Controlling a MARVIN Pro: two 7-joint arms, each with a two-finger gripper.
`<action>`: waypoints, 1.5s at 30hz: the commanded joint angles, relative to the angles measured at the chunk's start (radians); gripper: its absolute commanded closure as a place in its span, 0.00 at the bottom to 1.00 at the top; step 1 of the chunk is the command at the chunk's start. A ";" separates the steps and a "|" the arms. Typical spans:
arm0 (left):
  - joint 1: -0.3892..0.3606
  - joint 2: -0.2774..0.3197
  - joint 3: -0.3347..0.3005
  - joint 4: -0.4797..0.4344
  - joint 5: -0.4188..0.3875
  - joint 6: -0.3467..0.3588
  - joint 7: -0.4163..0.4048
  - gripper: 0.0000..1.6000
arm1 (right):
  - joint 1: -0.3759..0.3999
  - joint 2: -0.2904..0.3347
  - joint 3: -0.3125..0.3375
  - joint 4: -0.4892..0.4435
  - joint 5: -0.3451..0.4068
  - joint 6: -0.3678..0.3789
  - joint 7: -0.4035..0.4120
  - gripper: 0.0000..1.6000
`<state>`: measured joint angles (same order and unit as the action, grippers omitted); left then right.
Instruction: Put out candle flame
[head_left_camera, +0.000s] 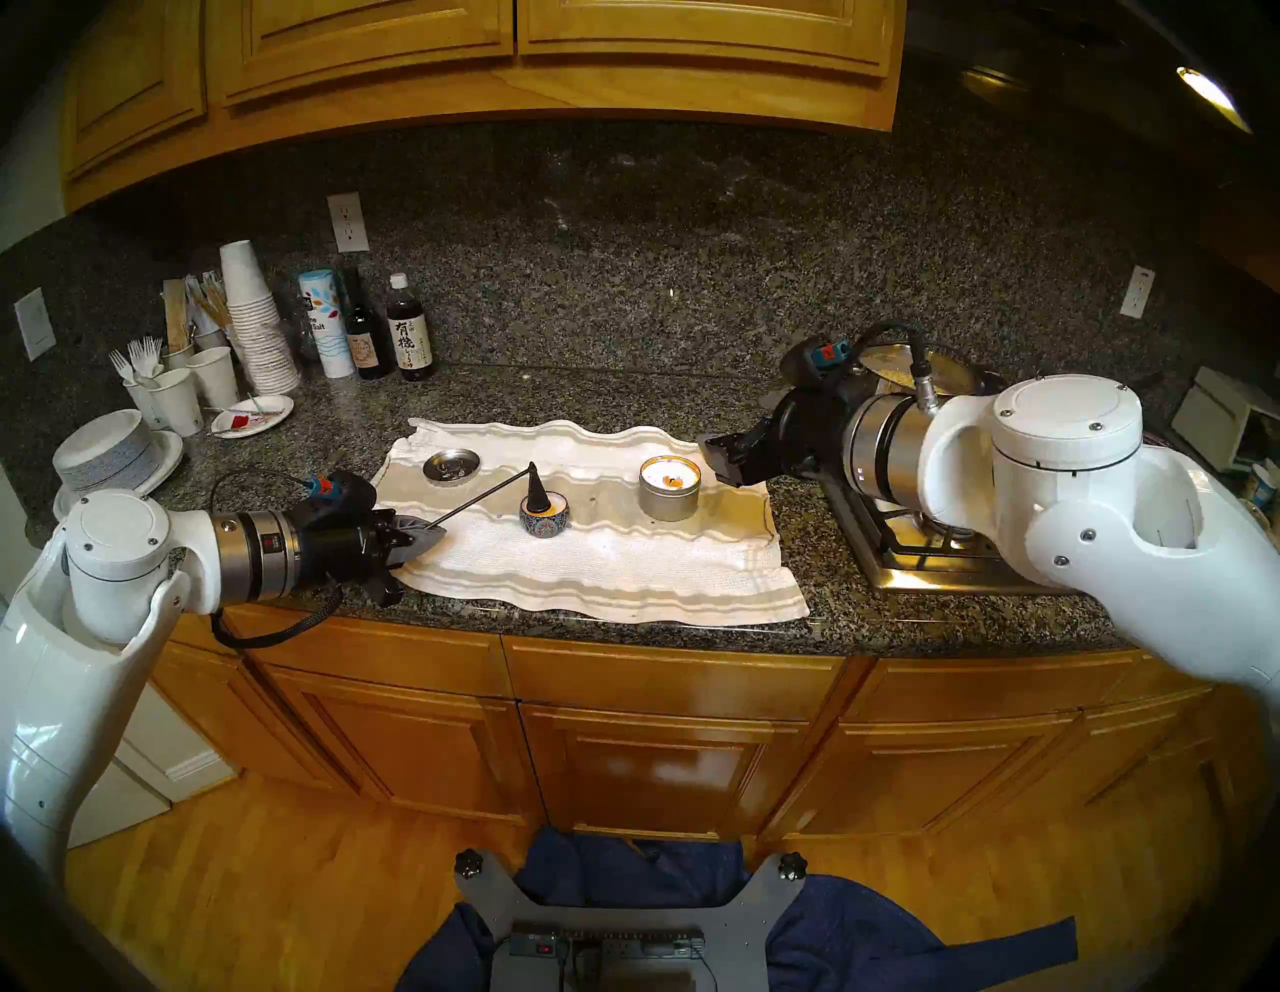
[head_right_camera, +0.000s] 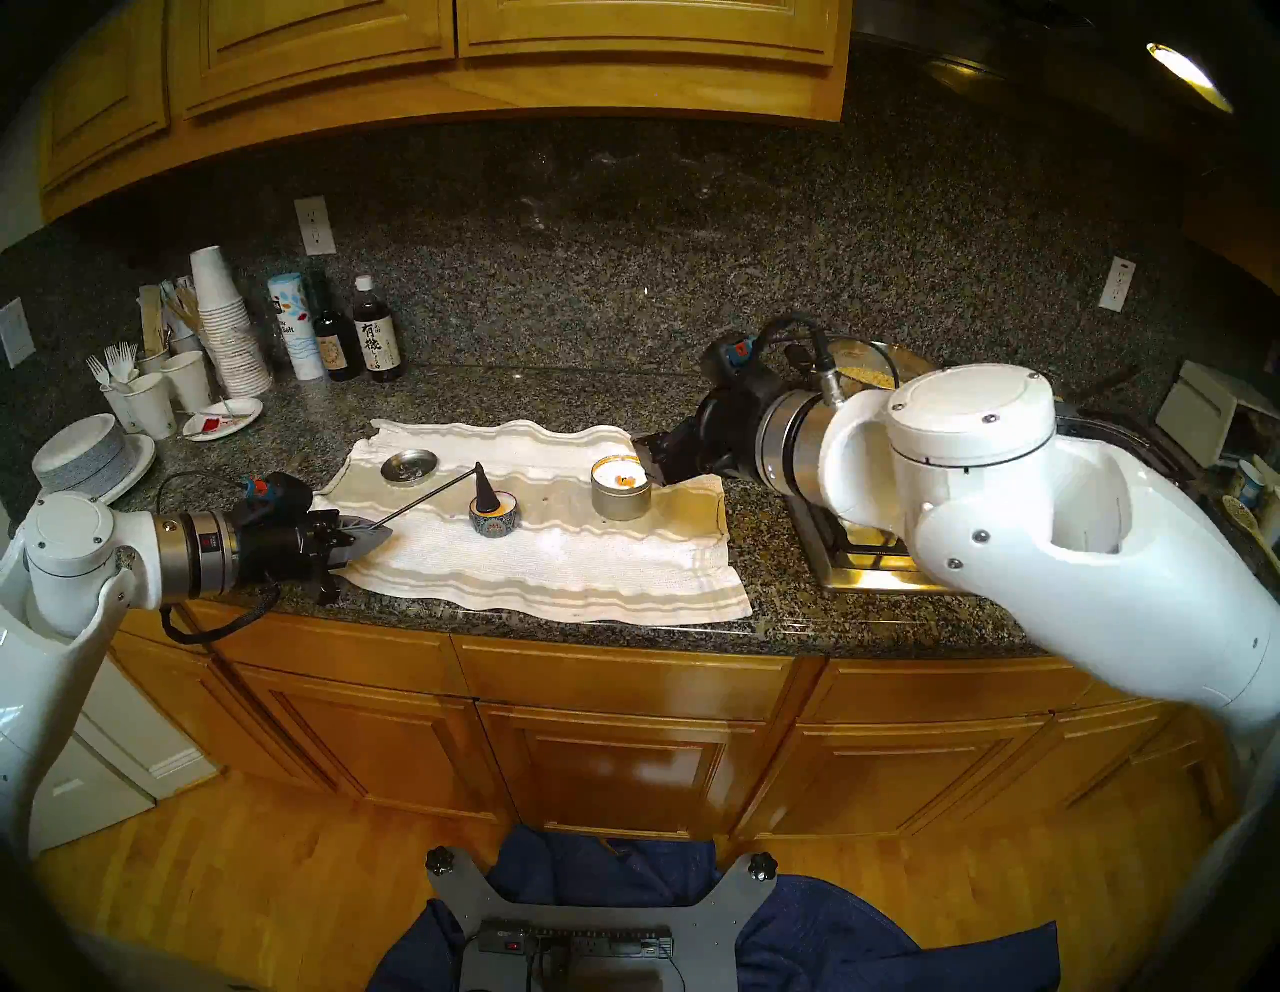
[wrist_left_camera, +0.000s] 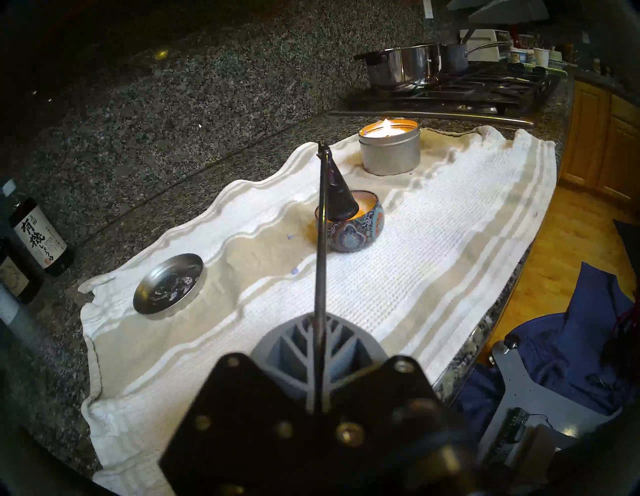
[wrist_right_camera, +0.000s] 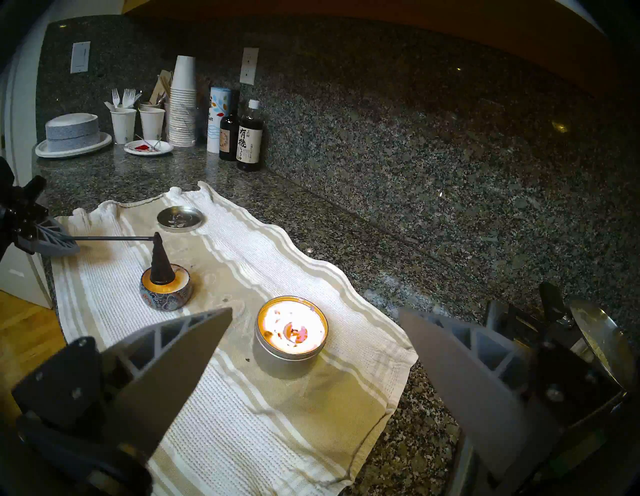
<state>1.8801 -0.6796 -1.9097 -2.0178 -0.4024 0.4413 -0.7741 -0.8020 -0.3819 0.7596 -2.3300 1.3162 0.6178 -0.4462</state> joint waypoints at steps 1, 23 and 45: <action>-0.024 0.014 -0.005 -0.026 0.011 -0.016 0.006 1.00 | 0.025 0.001 0.025 -0.001 -0.005 -0.007 0.000 0.00; -0.035 0.023 0.006 -0.025 0.024 -0.013 0.011 1.00 | 0.025 0.001 0.024 -0.001 -0.005 -0.007 0.000 0.00; -0.046 0.021 0.020 -0.016 0.017 -0.022 0.024 1.00 | 0.025 0.001 0.024 -0.001 -0.005 -0.007 0.000 0.00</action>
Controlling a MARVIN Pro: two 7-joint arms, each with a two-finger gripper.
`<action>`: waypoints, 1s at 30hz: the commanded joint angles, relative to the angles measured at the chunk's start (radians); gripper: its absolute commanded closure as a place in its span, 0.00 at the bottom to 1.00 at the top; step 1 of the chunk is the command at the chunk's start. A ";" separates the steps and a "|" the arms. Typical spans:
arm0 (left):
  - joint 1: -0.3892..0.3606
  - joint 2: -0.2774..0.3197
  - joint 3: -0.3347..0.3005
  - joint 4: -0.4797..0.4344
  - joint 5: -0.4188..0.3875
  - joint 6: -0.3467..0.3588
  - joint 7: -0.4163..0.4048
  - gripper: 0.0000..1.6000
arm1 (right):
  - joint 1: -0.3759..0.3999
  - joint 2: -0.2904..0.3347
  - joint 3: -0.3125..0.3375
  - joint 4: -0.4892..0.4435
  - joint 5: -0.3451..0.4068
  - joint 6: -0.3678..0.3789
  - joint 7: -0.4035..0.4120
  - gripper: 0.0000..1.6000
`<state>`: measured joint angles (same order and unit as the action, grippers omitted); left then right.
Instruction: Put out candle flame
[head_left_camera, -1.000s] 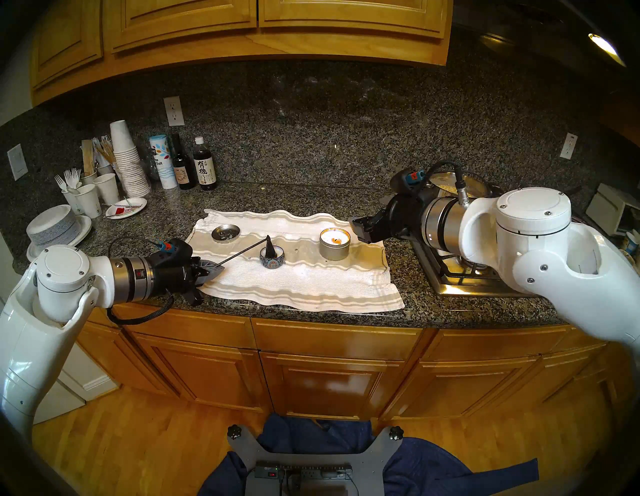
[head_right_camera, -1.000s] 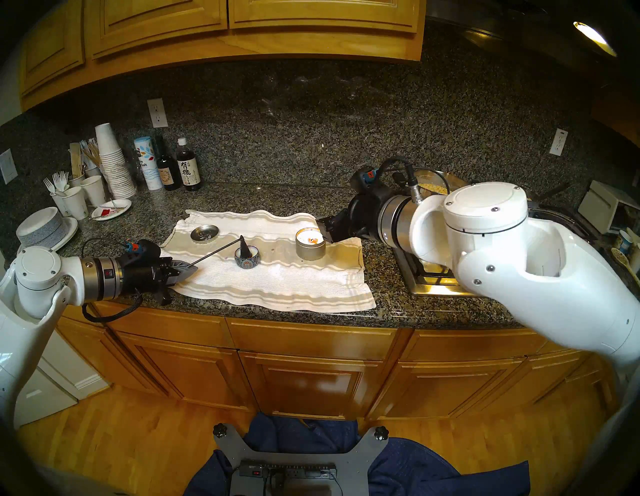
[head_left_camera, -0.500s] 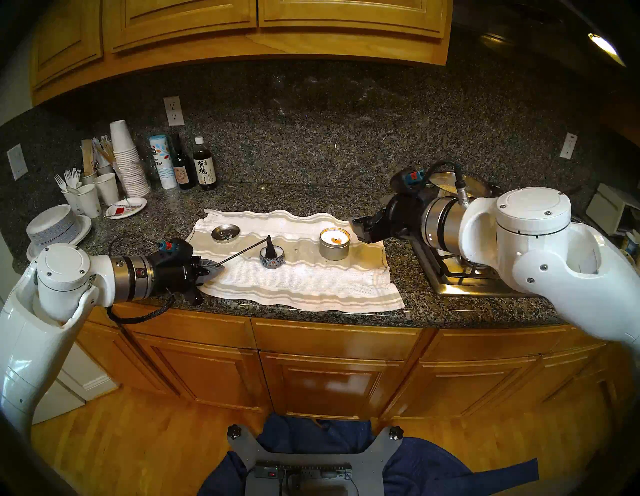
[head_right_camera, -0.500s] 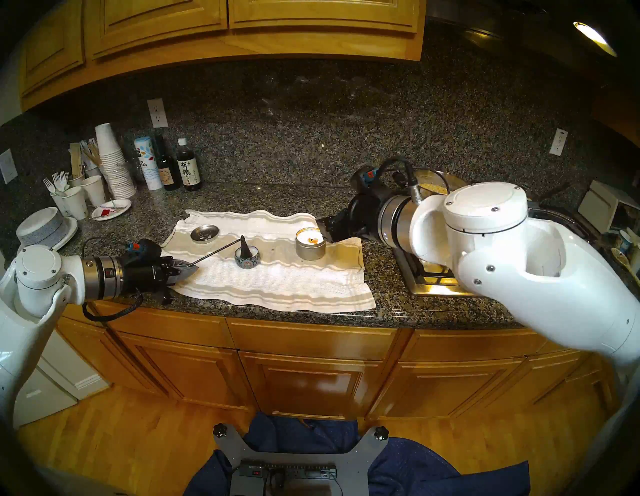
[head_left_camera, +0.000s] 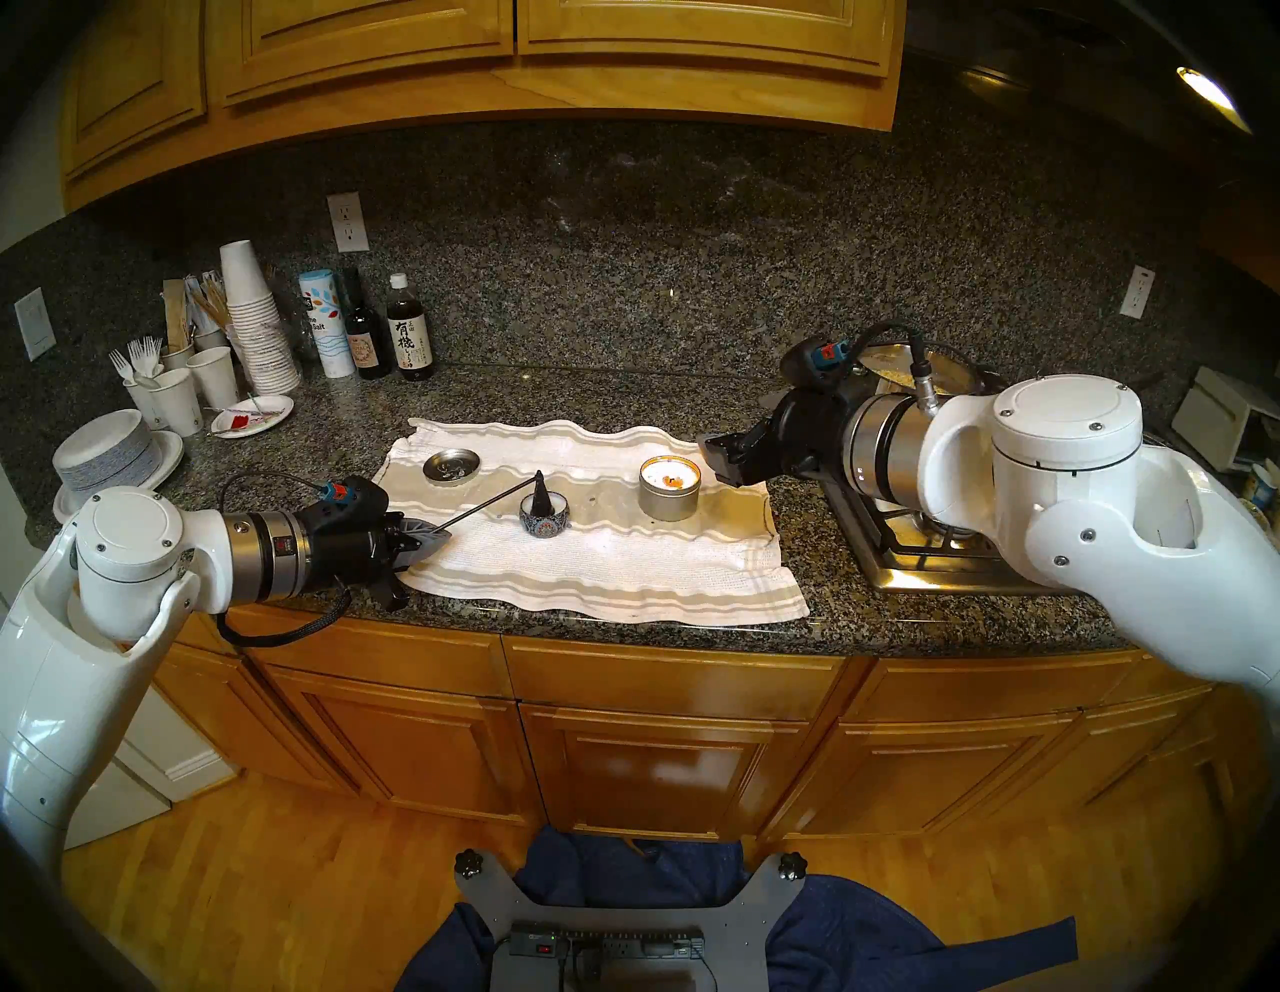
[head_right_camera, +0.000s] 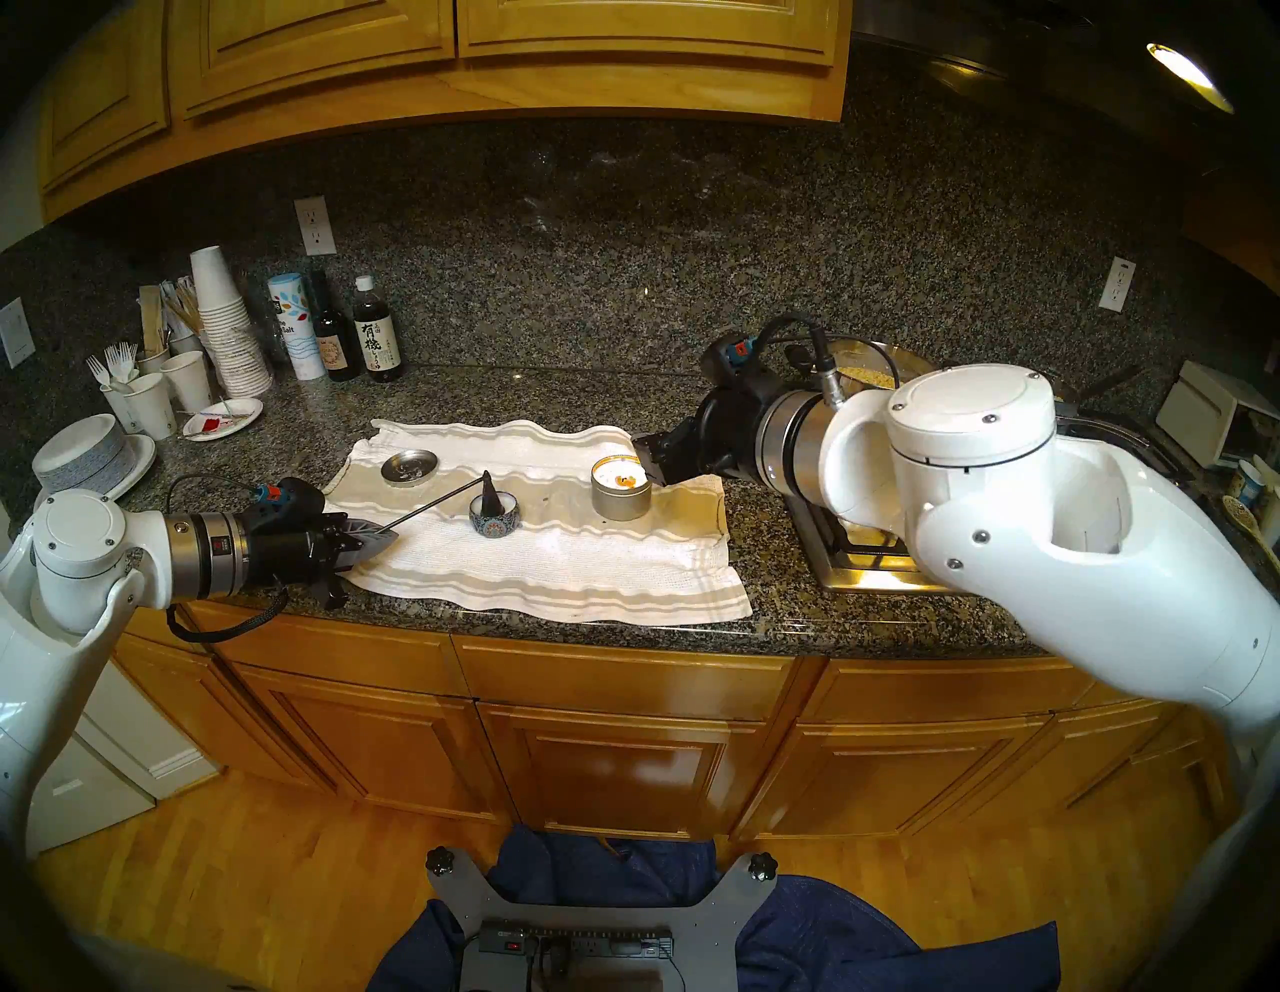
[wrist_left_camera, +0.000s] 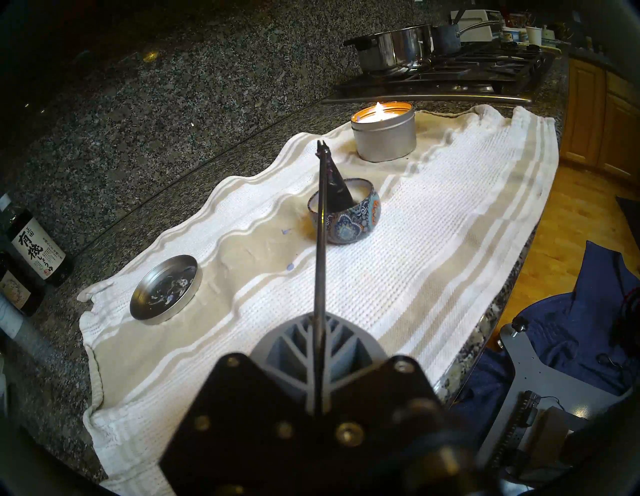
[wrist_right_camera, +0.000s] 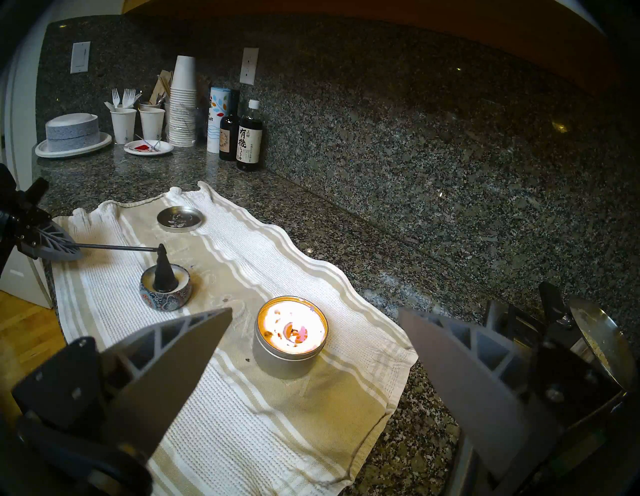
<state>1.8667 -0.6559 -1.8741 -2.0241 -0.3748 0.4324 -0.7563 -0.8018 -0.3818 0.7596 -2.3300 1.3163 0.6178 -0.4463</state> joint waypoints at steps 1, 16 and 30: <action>-0.035 -0.002 -0.016 -0.010 -0.011 -0.014 0.007 1.00 | 0.025 0.001 0.024 -0.001 -0.005 -0.007 0.000 0.00; -0.068 -0.013 -0.029 -0.029 -0.038 -0.008 0.019 1.00 | 0.025 0.001 0.024 -0.001 -0.005 -0.007 -0.001 0.00; -0.041 -0.011 -0.057 -0.049 -0.047 0.009 0.005 1.00 | 0.025 0.001 0.024 -0.001 -0.005 -0.007 -0.001 0.00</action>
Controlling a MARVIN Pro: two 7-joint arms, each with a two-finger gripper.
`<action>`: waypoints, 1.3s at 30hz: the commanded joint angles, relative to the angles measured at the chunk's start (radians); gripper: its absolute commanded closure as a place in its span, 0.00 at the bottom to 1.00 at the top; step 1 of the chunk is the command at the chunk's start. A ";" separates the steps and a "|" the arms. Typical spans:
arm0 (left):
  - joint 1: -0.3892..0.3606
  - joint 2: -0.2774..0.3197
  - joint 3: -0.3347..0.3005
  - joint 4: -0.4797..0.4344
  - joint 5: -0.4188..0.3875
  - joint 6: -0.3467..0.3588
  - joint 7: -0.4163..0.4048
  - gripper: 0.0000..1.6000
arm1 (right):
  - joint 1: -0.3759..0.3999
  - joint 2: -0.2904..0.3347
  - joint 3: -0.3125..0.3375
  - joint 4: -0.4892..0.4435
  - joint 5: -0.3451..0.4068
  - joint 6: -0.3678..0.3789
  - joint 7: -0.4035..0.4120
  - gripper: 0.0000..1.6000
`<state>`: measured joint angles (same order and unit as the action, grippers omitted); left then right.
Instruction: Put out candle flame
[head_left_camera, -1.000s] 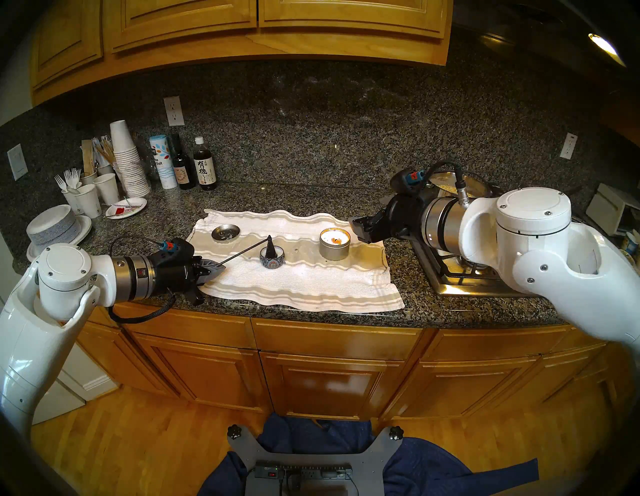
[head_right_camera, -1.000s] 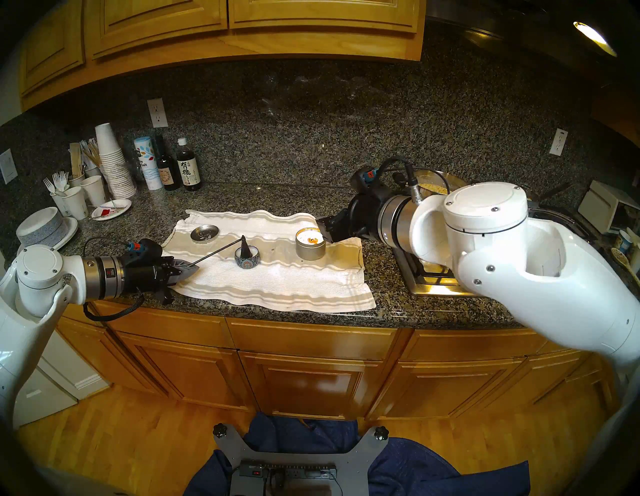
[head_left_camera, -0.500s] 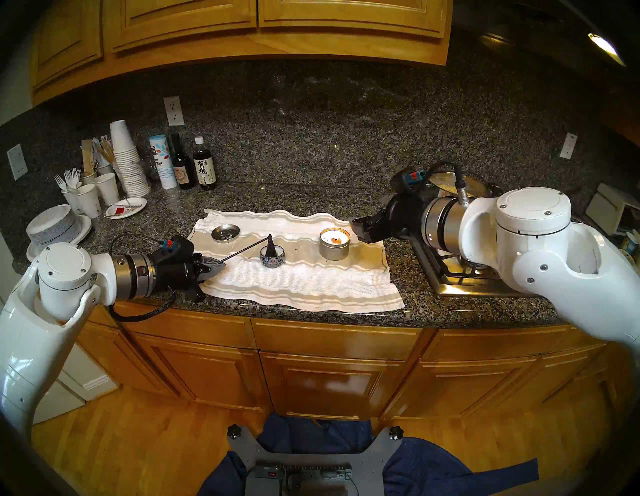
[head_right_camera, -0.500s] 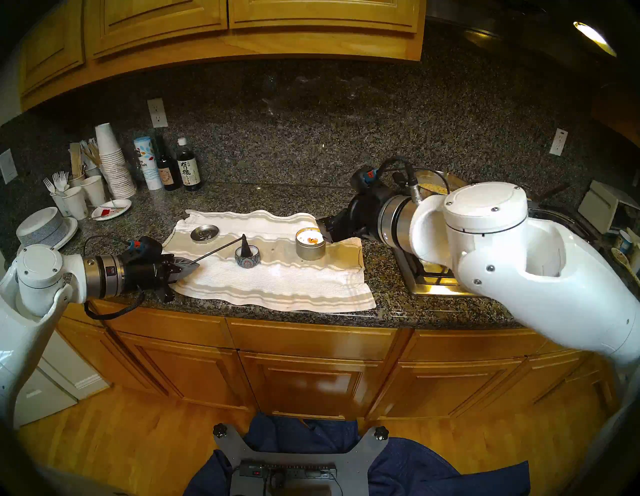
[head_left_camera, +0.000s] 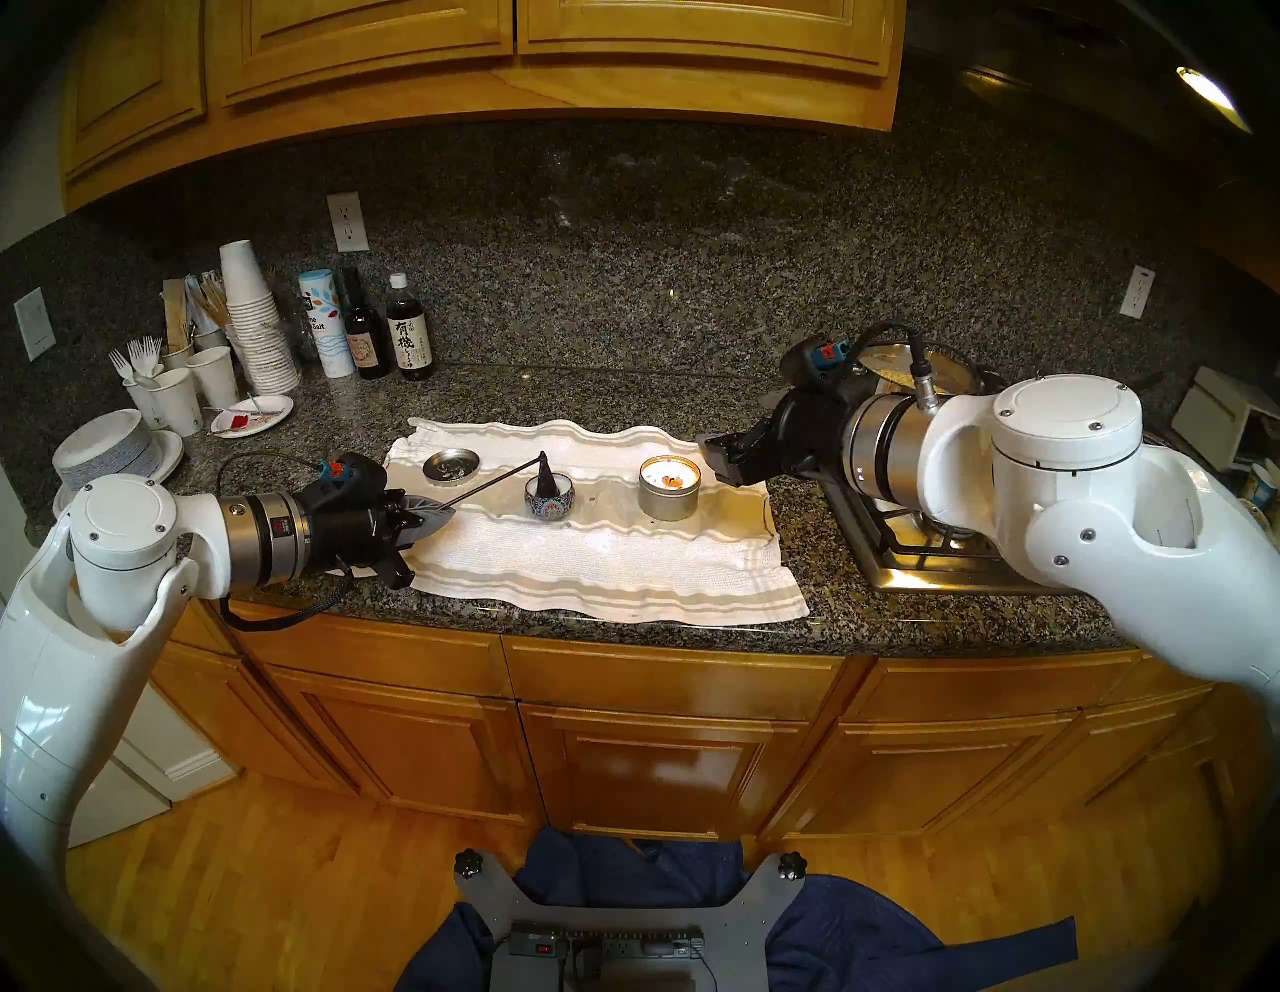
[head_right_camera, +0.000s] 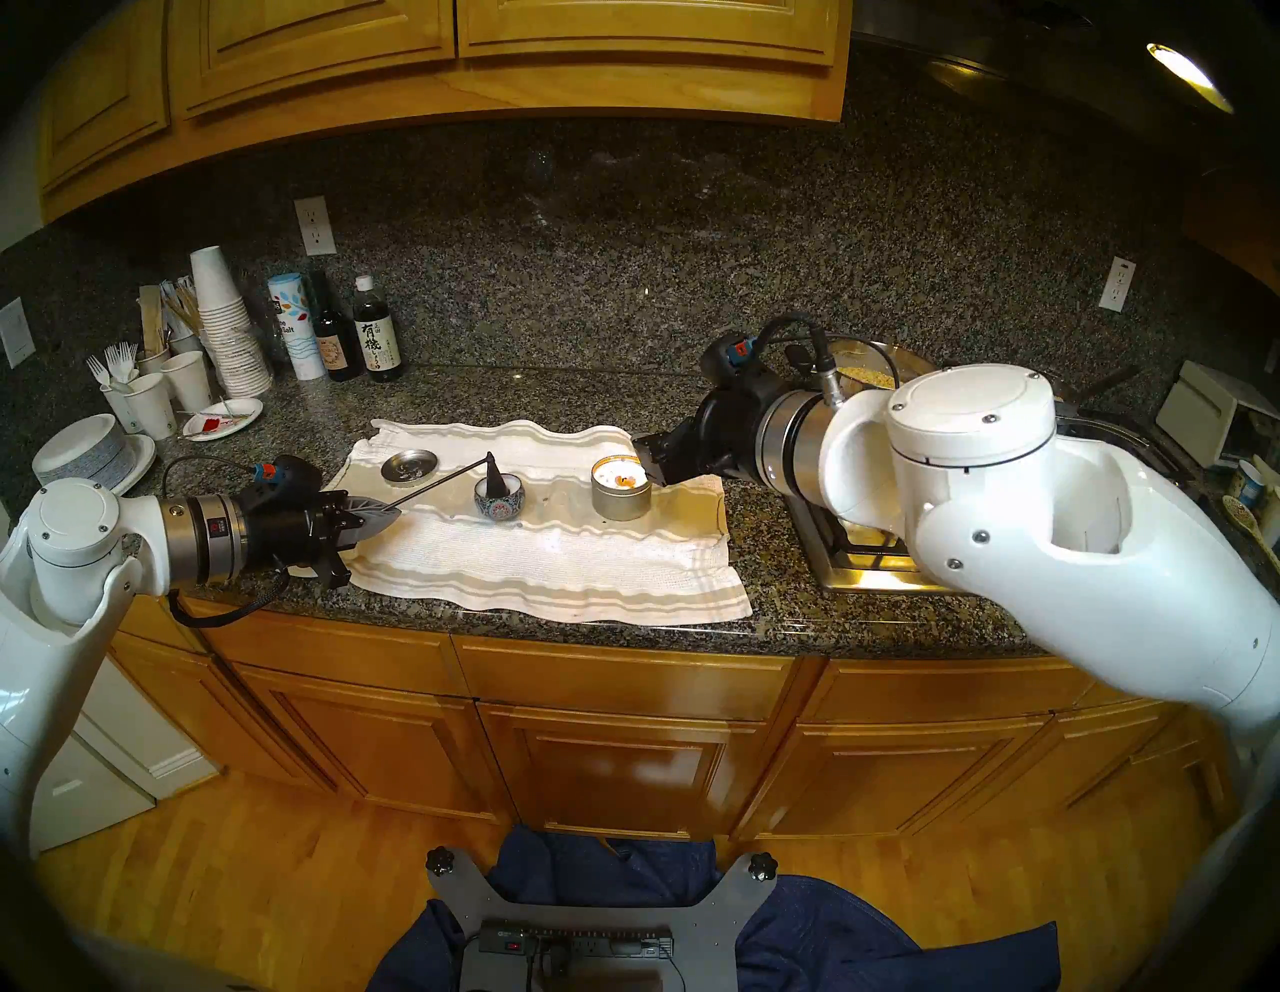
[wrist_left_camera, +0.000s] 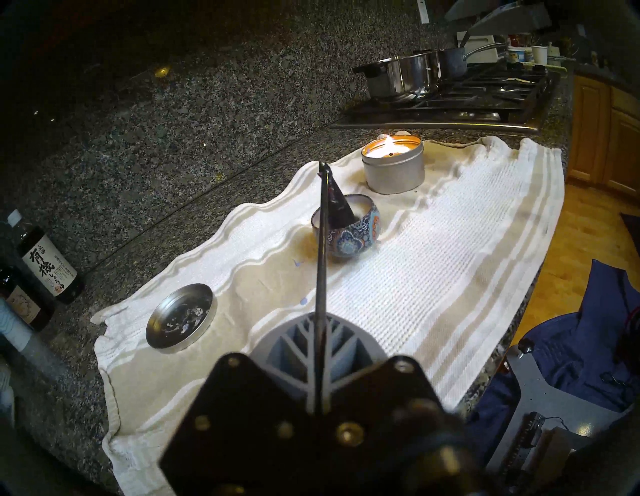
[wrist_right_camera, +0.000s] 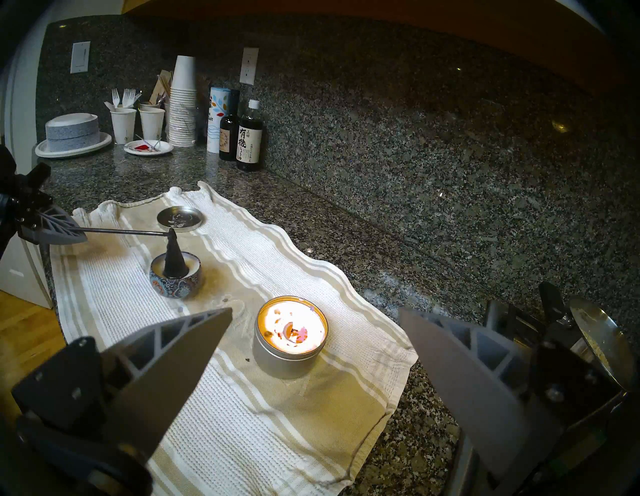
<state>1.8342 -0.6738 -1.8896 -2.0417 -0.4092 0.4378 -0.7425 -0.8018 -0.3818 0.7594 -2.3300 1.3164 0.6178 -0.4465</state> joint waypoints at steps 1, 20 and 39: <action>-0.005 0.007 -0.042 -0.031 -0.011 0.004 -0.009 1.00 | 0.025 0.001 0.025 -0.001 -0.005 -0.007 0.000 0.00; 0.016 -0.010 -0.010 -0.034 0.004 -0.007 0.015 1.00 | 0.025 -0.016 0.009 0.002 -0.028 -0.005 0.020 0.00; 0.035 -0.002 -0.036 -0.051 -0.004 0.005 0.010 1.00 | 0.084 -0.236 -0.118 0.088 -0.122 0.003 0.076 0.00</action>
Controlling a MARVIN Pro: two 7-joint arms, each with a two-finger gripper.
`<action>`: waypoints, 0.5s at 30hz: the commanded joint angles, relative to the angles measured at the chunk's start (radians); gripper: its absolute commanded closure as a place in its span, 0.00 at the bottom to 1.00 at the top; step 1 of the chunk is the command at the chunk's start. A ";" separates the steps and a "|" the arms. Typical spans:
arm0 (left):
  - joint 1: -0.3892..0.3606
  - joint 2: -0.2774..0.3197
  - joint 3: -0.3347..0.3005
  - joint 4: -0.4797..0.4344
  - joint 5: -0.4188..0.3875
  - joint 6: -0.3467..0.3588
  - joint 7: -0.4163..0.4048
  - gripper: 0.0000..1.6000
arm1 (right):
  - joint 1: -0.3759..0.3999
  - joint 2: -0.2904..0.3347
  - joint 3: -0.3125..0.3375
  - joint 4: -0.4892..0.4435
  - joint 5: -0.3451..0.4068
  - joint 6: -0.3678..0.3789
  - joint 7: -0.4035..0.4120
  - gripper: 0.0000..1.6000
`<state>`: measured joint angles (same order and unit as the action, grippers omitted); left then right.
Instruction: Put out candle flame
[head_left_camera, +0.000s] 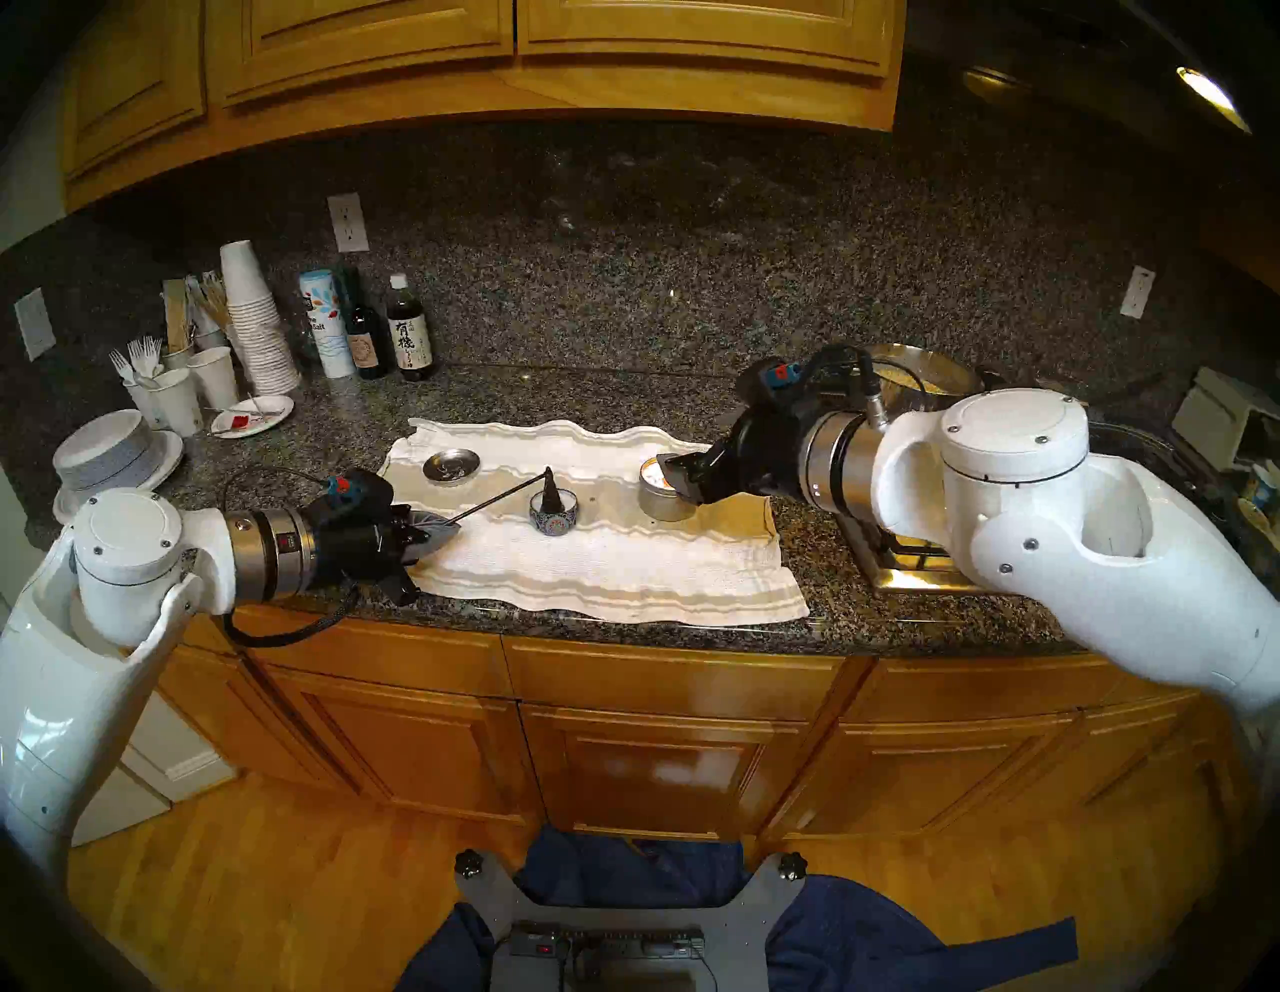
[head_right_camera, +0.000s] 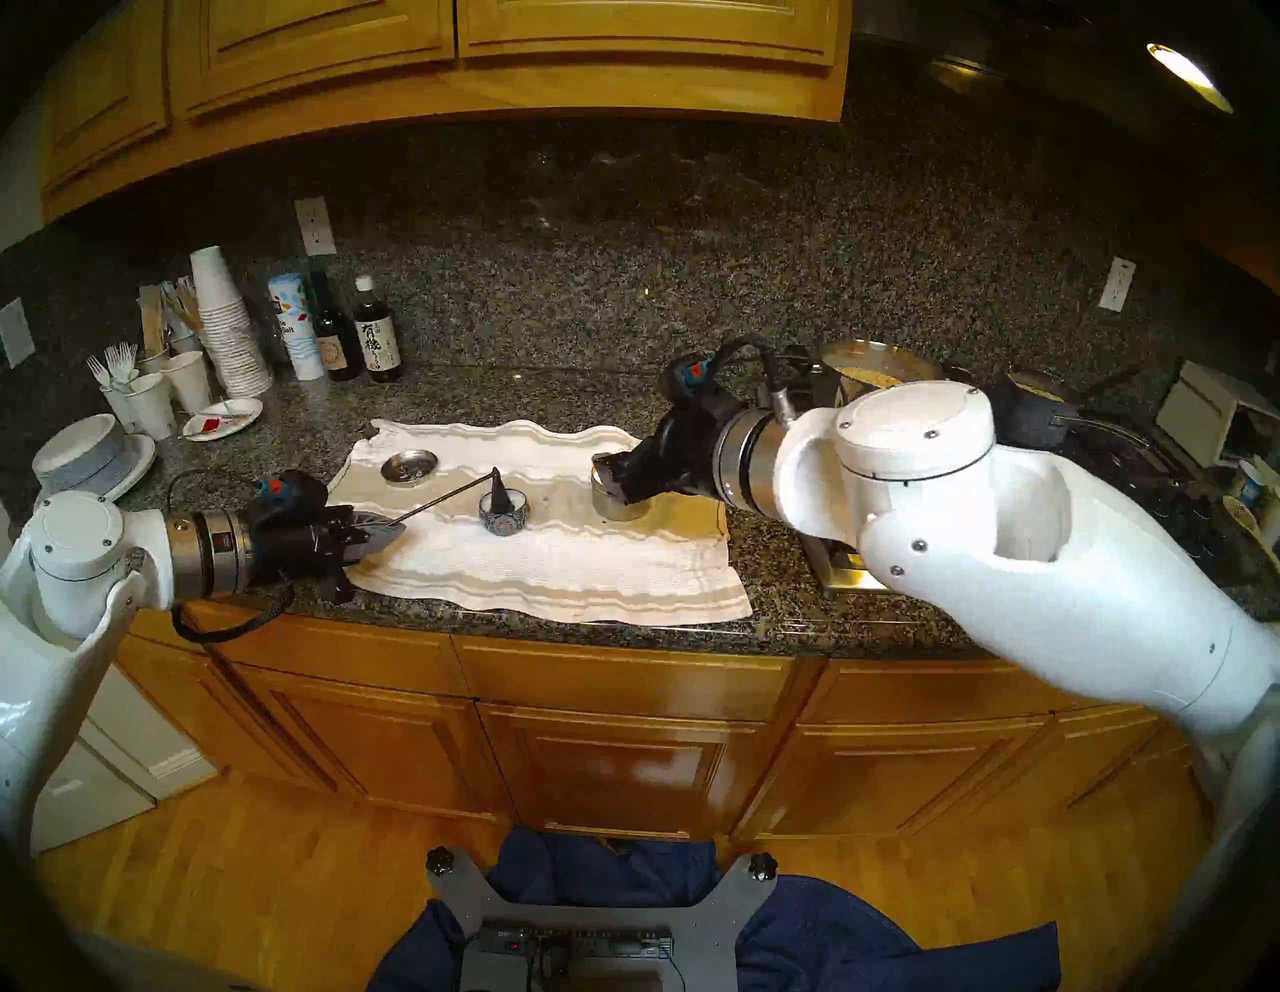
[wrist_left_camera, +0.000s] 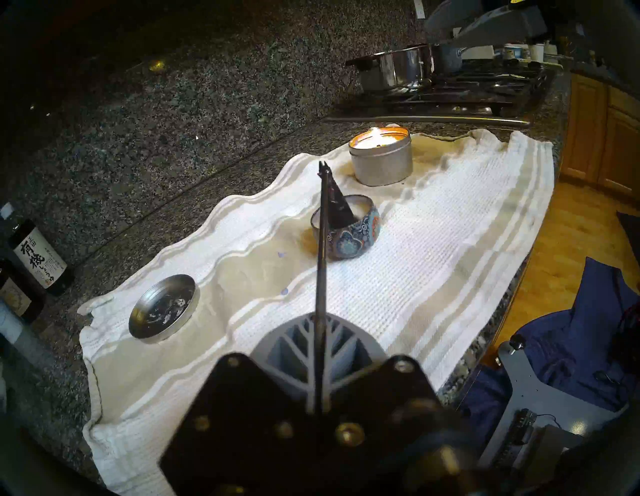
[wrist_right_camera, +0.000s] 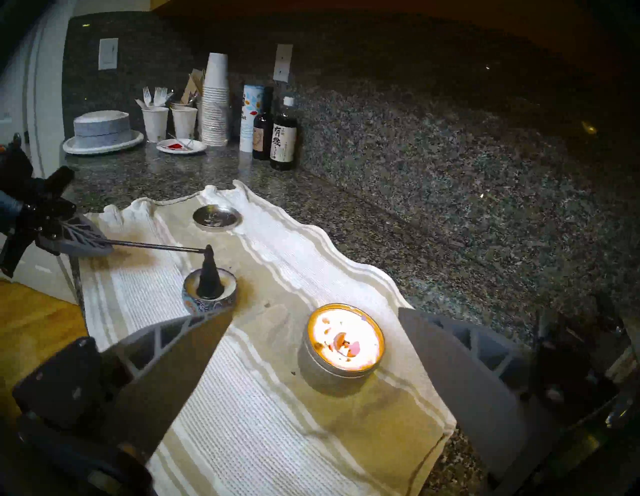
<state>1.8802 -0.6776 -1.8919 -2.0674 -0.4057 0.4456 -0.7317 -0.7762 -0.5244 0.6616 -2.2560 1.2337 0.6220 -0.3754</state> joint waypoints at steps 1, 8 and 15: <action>-0.009 0.001 -0.035 -0.026 -0.007 -0.002 0.000 1.00 | 0.057 -0.114 -0.023 0.023 -0.047 0.006 0.005 0.00; -0.004 0.000 -0.036 -0.023 -0.011 -0.004 -0.001 1.00 | 0.083 -0.185 -0.070 0.071 -0.077 0.015 0.017 0.19; 0.007 -0.010 -0.036 -0.023 -0.020 -0.006 -0.003 1.00 | 0.103 -0.237 -0.103 0.121 -0.102 0.025 0.040 0.26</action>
<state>1.8955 -0.6773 -1.9017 -2.0704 -0.4097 0.4478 -0.7314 -0.7307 -0.6877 0.5563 -2.1579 1.1677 0.6459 -0.3416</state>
